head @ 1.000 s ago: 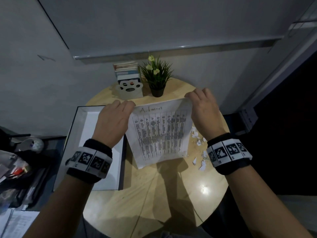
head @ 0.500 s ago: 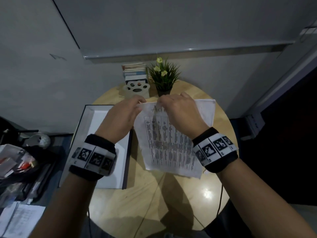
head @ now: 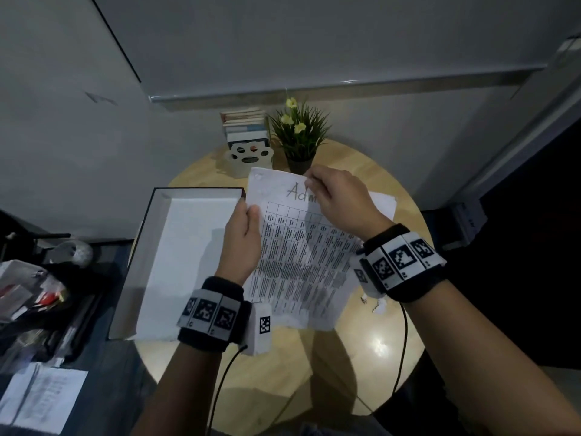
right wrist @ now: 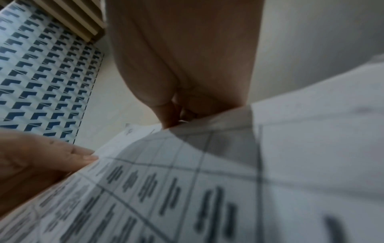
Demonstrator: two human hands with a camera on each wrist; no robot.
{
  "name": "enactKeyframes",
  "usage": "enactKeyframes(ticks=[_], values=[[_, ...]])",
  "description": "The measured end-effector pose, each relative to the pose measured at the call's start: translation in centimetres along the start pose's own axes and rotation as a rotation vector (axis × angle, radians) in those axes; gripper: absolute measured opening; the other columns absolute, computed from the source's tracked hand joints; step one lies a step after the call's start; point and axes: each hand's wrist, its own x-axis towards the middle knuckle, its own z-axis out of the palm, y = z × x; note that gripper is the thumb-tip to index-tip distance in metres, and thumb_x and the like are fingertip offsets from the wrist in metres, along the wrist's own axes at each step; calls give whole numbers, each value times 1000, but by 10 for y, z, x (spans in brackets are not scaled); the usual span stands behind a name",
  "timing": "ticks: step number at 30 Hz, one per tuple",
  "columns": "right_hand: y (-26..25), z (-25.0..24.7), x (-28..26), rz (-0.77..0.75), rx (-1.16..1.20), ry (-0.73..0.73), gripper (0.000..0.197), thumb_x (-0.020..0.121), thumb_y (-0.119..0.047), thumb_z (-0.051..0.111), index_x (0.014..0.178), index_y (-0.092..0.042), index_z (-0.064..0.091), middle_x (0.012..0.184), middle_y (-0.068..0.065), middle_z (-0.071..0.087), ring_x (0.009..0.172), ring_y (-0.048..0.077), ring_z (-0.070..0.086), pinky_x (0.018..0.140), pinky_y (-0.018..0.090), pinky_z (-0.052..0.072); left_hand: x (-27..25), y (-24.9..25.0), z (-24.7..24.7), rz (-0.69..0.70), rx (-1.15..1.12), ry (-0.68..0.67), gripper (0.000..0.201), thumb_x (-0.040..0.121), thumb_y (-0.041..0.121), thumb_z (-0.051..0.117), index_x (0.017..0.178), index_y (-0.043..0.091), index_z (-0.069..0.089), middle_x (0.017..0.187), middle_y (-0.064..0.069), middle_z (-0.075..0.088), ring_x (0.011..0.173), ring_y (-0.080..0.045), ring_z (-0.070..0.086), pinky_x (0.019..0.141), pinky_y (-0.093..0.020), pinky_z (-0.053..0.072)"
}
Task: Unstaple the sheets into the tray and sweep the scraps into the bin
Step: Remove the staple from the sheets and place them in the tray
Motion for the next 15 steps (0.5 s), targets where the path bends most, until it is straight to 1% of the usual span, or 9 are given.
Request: enactKeyframes(ticks=[3, 4, 5, 6, 8, 9, 10, 12, 15], values=[[1, 10, 2, 18, 21, -73, 21, 98, -21, 41, 95, -10, 58, 79, 3, 61, 73, 24, 53, 61, 28, 32, 1, -8, 0, -23, 94, 20, 30, 101, 18, 30, 71, 17, 32, 65, 4, 31, 58, -8, 32, 61, -31, 30], [1, 15, 5, 21, 36, -112, 21, 98, -21, 41, 96, -9, 58, 79, 1, 58, 74, 24, 52, 63, 28, 32, 0, -15, 0, -43, 127, 40, 30, 101, 18, 30, 70, 17, 31, 64, 4, 31, 59, -10, 32, 62, -33, 29], [5, 21, 10, 26, 32, -145, 22, 98, -22, 41, 100, -9, 59, 82, 1, 59, 78, 25, 53, 67, 29, 33, 0, -23, -1, -72, 153, 63, 29, 100, 18, 29, 71, 13, 32, 64, 2, 33, 60, -13, 34, 64, -34, 31], [13, 27, 16, 42, -7, -167, 25, 99, -24, 40, 107, -10, 59, 90, 3, 62, 87, 27, 55, 73, 33, 35, -2, -33, -3, -105, 158, 90, 29, 100, 19, 29, 74, 8, 34, 65, -2, 37, 62, -18, 38, 68, -36, 34], [39, 36, 33, 129, -146, -187, 33, 99, -27, 37, 125, -11, 53, 113, 10, 65, 109, 31, 53, 88, 40, 37, -6, -54, -10, -159, 164, 156, 31, 100, 23, 29, 81, 0, 39, 72, -18, 46, 70, -32, 47, 71, -42, 41], [56, 40, 43, 189, -204, -210, 36, 100, -25, 37, 130, -10, 49, 122, 14, 62, 116, 34, 50, 92, 42, 39, -8, -63, -14, -200, 178, 182, 31, 100, 23, 28, 82, 1, 40, 74, -20, 48, 71, -32, 48, 69, -41, 40], [73, 46, 51, 244, -254, -252, 38, 99, -23, 38, 133, -7, 46, 126, 17, 59, 120, 36, 47, 94, 43, 40, -11, -70, -19, -247, 205, 204, 29, 100, 22, 28, 83, 2, 41, 75, -18, 48, 71, -29, 48, 66, -38, 39], [101, 62, 66, 316, -339, -397, 38, 98, -17, 42, 134, -3, 43, 130, 21, 54, 123, 37, 44, 95, 46, 44, -16, -79, -25, -309, 242, 238, 26, 100, 18, 30, 81, 4, 41, 72, -11, 47, 67, -24, 45, 62, -34, 35], [123, 100, 85, 294, -413, -581, 39, 96, -13, 44, 134, -4, 41, 134, 20, 48, 123, 36, 44, 94, 46, 47, -25, -88, -30, -340, 263, 277, 27, 99, 14, 32, 74, 8, 35, 63, -2, 39, 57, -14, 36, 53, -29, 29]])
